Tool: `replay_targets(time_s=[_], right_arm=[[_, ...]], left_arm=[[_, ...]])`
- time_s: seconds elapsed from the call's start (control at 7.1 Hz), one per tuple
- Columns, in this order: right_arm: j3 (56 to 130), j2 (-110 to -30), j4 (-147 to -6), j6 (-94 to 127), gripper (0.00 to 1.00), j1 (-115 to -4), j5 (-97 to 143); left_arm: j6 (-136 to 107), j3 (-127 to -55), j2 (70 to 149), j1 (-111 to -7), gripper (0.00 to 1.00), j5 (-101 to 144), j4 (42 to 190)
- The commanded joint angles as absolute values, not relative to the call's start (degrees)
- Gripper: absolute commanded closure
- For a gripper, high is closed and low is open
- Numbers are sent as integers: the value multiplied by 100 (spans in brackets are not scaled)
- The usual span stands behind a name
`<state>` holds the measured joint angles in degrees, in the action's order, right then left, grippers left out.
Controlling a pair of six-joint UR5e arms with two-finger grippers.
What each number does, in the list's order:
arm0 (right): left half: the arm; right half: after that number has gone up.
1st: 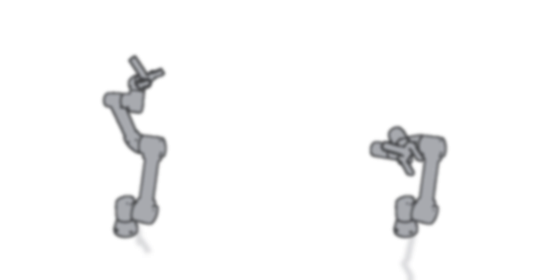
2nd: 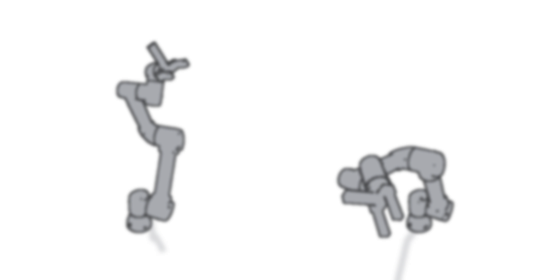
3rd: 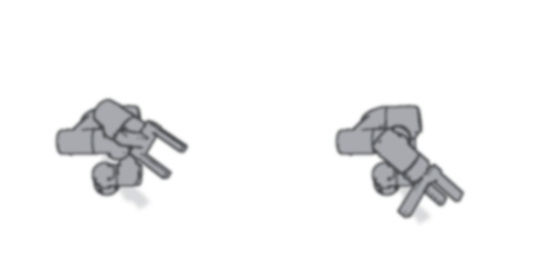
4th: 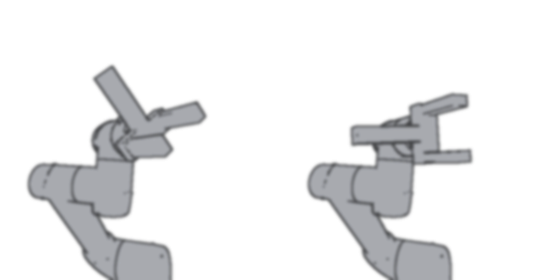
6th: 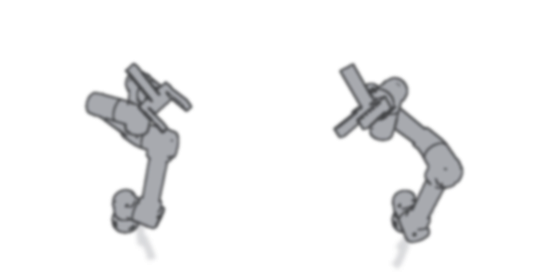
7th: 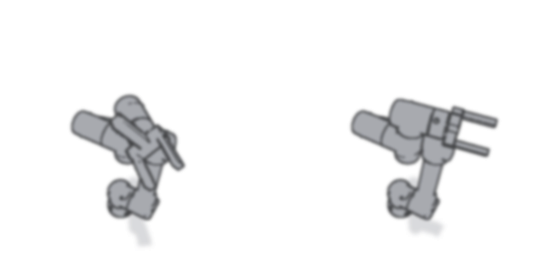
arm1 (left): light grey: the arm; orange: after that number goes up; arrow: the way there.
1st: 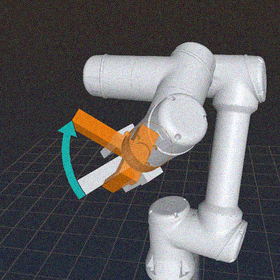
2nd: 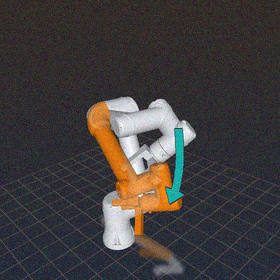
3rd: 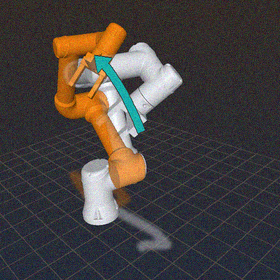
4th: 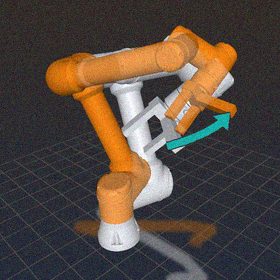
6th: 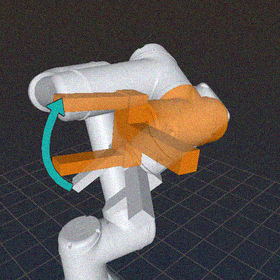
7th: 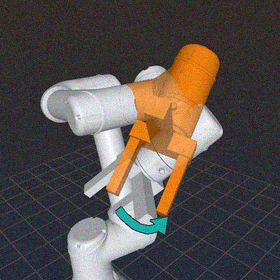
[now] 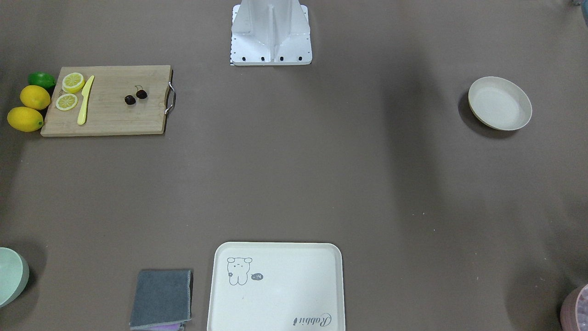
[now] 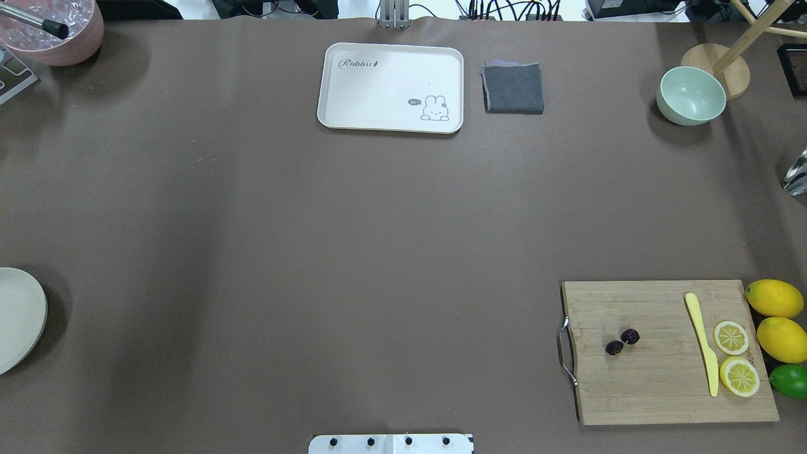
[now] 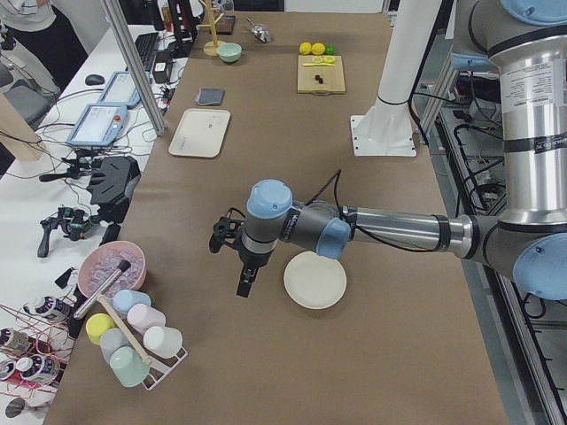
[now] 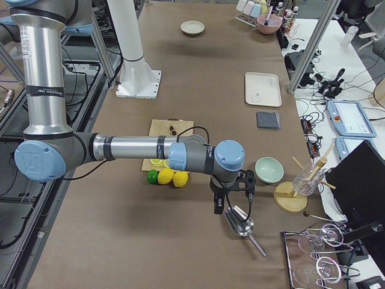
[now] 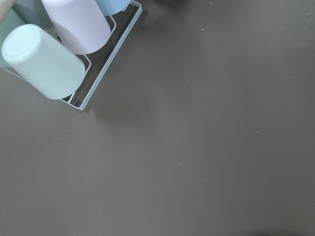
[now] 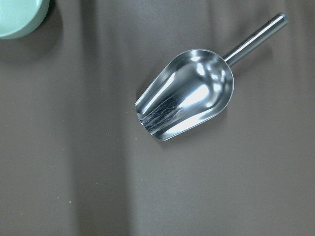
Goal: Place red cherry on plate
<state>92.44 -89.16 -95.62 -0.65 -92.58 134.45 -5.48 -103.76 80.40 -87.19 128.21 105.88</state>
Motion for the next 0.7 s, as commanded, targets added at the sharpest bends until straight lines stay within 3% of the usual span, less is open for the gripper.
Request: replay_targets(time_s=[0.0, 0.56], right_arm=[[9237, -8903, -9562, -62, 0, -9237, 13447], [9246, -8921, -9562, -70, 0, -9246, 13447]], left_arm=[[-545, -10423, 7981, -8850, 2, 12841, 10521], [-545, -10503, 7981, -8859, 2, 12832, 10310]])
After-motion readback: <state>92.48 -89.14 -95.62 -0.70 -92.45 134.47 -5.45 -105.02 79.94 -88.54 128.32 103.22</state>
